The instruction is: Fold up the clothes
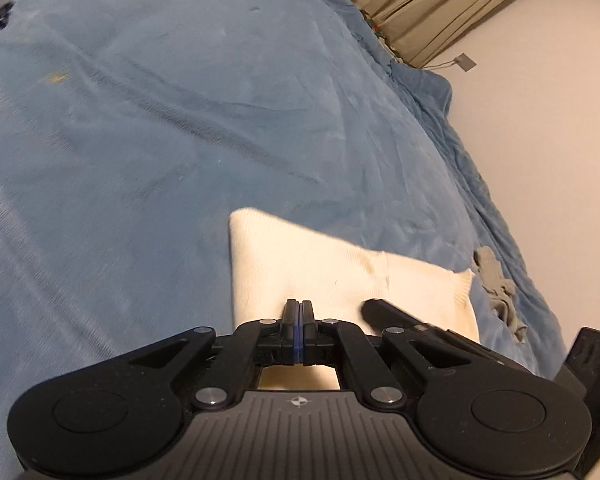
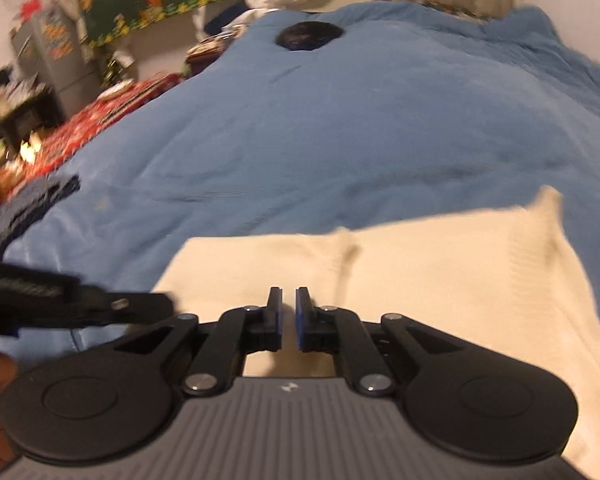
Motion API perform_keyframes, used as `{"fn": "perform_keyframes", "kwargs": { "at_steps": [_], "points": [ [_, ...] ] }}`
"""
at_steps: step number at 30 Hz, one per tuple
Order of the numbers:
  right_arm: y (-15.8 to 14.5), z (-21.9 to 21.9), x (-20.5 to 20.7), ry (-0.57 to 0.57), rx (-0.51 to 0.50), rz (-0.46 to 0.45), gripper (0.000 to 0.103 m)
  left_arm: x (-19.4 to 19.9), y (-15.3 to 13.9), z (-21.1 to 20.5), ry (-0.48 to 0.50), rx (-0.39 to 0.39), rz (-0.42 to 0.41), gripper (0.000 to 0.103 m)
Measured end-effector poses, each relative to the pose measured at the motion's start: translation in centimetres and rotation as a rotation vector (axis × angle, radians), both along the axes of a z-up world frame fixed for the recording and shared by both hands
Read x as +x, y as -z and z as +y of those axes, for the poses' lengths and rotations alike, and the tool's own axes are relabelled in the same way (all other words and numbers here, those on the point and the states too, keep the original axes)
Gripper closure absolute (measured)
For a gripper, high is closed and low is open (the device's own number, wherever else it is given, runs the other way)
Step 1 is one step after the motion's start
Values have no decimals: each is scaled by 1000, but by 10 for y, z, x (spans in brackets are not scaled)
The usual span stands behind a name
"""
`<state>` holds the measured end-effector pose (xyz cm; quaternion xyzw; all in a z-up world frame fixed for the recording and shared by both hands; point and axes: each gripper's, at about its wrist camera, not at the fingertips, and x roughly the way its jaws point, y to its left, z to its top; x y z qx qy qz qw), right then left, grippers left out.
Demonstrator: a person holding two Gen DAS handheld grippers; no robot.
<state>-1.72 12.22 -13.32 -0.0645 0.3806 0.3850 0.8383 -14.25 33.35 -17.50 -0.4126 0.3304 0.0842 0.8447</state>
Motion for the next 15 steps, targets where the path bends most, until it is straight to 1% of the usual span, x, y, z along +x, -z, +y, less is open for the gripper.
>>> {"fn": "perform_keyframes", "kwargs": {
  "at_steps": [1, 2, 4, 6, 7, 9, 10, 12, 15],
  "points": [
    [-3, -9, -1, 9, 11, 6, 99, -5, -3, -2, 3, 6, -2, 102],
    [-7, -14, -3, 17, 24, -5, 94, -10, -6, -4, 6, 12, -4, 102],
    [-16, -20, -13, 16, 44, -37, 94, -19, -13, -10, 16, 26, -13, 102],
    [-21, -23, -20, -31, 84, -11, 93, -19, -15, -18, 35, 48, -8, 102],
    [-21, -18, -25, -60, 93, 4, 93, -17, -16, -22, 47, 60, -1, 102],
    [-16, -5, -35, -109, 48, -7, 94, -13, -16, -30, 69, 85, 15, 102],
    [-11, 1, -39, -120, 0, -29, 94, -11, -15, -33, 81, 93, 25, 102],
    [-1, 3, -44, -132, -61, -59, 95, -11, -9, -35, 102, 90, 59, 102],
    [-3, -17, -45, -128, -59, -51, 96, -23, -6, -38, 123, 118, 70, 101]
  ]
}}
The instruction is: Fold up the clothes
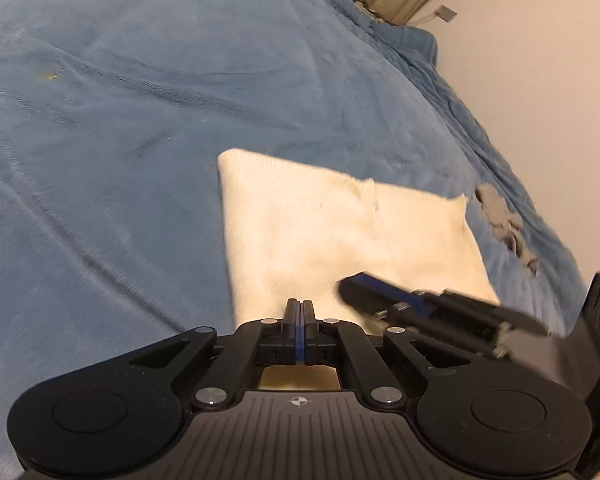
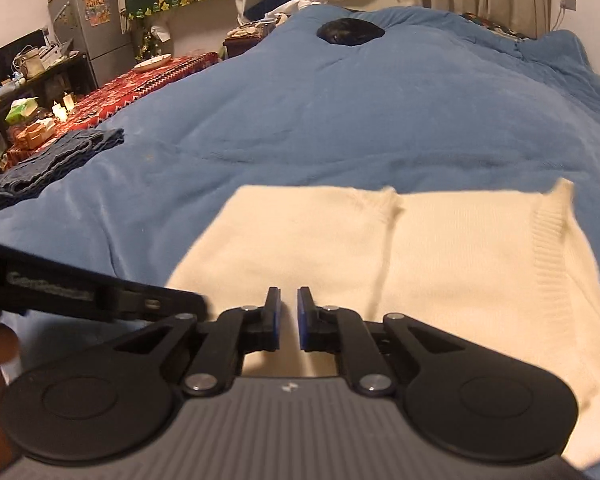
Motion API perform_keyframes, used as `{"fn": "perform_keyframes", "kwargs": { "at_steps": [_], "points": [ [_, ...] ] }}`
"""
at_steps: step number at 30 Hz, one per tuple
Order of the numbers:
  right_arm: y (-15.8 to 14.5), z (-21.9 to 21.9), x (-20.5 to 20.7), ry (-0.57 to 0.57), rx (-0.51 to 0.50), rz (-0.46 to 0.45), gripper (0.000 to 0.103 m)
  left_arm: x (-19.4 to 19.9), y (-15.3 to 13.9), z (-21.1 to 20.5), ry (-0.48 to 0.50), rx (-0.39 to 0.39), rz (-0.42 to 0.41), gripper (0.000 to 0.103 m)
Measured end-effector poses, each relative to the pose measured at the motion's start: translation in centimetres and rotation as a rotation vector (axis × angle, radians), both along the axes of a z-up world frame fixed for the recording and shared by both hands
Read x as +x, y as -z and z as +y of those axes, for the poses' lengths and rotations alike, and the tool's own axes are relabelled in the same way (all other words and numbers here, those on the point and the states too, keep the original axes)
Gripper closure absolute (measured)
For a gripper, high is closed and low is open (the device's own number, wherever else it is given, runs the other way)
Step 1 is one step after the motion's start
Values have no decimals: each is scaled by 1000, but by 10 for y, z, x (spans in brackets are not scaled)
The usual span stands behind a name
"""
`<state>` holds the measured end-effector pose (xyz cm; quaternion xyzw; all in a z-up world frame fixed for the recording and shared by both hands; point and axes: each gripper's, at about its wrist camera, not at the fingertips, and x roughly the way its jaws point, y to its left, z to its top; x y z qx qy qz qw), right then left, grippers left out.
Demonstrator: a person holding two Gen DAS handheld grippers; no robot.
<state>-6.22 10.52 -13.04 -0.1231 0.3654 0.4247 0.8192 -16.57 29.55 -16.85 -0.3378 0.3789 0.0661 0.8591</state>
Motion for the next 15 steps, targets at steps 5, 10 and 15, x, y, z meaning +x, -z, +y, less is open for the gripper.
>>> {"fn": "perform_keyframes", "kwargs": {
  "at_steps": [5, 10, 15],
  "points": [
    [-10, -34, -8, 24, 13, 6, 93, -23, -11, -3, 9, 24, -4, 101],
    [-17, -26, -30, -35, 82, 31, 91, -25, -24, -23, 73, 77, -40, 101],
    [-1, -22, -46, -78, 20, 33, 91, -24, -13, -40, 136, 181, 32, 100]
  ]
}}
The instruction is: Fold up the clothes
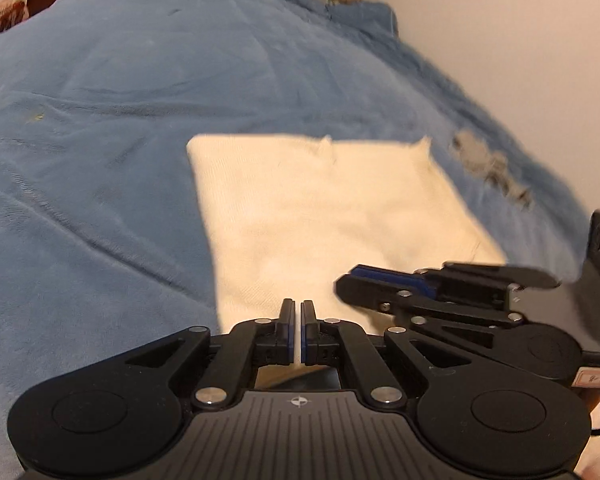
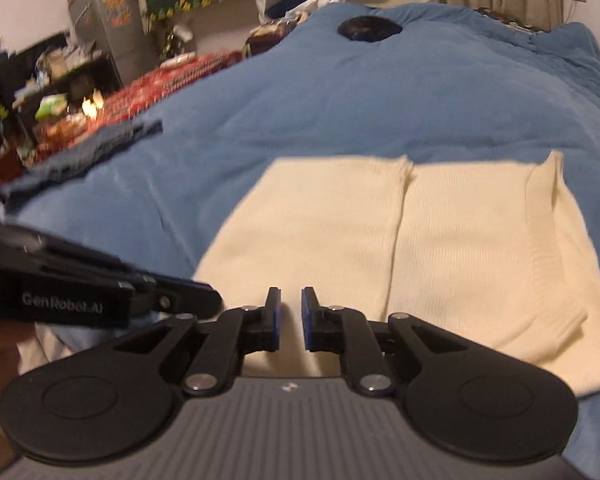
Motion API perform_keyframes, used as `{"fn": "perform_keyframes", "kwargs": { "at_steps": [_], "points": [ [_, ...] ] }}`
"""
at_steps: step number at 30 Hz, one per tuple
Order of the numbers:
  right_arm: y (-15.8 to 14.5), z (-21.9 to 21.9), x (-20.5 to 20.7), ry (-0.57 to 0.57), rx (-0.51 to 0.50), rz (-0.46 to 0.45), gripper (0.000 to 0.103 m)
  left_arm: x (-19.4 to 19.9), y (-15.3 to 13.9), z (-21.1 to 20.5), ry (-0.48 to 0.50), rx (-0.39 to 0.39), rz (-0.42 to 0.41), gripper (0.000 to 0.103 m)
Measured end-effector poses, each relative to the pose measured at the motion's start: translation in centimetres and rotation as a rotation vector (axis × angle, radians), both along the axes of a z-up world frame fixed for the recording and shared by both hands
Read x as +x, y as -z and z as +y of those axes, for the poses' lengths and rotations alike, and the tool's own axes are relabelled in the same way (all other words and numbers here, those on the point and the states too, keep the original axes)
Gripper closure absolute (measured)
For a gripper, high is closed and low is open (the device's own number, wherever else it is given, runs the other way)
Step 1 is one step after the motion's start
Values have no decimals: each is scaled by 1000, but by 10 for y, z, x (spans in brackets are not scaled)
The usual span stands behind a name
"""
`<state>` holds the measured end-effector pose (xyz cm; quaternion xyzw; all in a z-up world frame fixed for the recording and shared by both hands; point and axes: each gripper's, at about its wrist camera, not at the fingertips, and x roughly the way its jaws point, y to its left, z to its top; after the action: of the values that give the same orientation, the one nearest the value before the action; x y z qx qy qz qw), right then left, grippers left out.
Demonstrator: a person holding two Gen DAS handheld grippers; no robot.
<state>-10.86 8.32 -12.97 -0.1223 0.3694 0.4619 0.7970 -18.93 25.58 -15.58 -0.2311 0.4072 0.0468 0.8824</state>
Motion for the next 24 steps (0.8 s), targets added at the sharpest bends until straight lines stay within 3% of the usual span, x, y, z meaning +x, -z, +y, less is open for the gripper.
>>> {"fn": "perform_keyframes", "kwargs": {
  "at_steps": [6, 13, 18, 24],
  "points": [
    [4, -29, -3, 25, 21, 39, 96, -22, 3, 8, -21, -18, 24, 100],
    [-17, -26, -8, -15, 92, 43, 91, -24, -19, -9, -7, -13, -39, 101],
    [3, -9, -12, -39, 27, 55, 92, -11, -4, -22, 3, 60, 26, 101],
    [3, -46, -8, 4, 41, 80, 95, -38, 5, -8, -34, 20, 78, 101]
  ]
}}
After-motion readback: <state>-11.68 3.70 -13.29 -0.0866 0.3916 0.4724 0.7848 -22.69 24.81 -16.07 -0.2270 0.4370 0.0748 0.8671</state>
